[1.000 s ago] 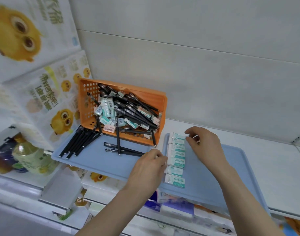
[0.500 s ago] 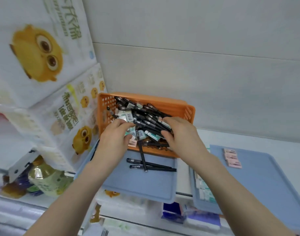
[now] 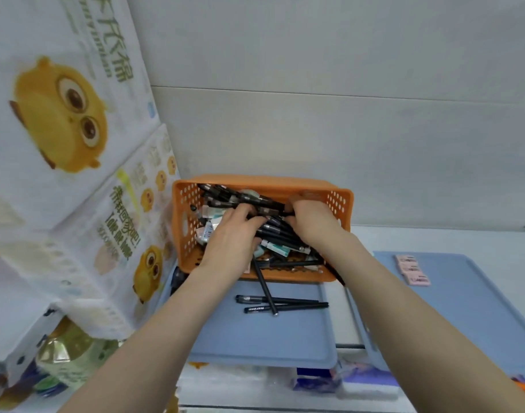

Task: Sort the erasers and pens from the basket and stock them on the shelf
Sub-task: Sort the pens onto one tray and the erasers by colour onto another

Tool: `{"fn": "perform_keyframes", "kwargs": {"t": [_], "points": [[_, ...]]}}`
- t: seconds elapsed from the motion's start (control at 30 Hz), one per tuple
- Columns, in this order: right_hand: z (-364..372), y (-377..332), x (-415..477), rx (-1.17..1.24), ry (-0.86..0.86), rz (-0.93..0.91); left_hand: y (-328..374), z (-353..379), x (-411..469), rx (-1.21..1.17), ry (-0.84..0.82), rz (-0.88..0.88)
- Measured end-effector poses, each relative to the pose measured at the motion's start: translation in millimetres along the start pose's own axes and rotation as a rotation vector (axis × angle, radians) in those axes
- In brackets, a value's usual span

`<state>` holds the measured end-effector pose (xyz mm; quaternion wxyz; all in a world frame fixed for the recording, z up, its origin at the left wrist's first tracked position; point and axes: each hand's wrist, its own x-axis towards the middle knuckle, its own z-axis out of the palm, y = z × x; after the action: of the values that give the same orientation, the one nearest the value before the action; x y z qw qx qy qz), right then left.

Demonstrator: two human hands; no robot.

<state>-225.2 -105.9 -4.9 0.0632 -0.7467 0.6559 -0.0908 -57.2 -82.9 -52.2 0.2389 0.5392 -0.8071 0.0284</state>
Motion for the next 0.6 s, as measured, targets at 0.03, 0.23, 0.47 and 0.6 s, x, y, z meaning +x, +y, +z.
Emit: {"fn": "perform_keyframes", "kwargs": {"t": [0.03,0.23,0.47,0.6], "points": [[-0.1,0.4,-1.9,-0.003,0.017,-0.007,-0.1,0.6,0.4,-0.001,0.007,-0.007],[0.7,3.9,-19.1,-0.095,0.216,-0.199,-1.3,-4.1,-6.8,-0.076,0.142,-0.085],[13.5,-3.1,-25.3,-0.045,0.020,-0.230,-9.0,-2.8,-35.6,-0.038,0.121,-0.158],[14.8,-11.9,-24.4,-0.225,0.155,-0.173,-5.9,-0.8,-40.8,-0.058,0.091,-0.200]]}}
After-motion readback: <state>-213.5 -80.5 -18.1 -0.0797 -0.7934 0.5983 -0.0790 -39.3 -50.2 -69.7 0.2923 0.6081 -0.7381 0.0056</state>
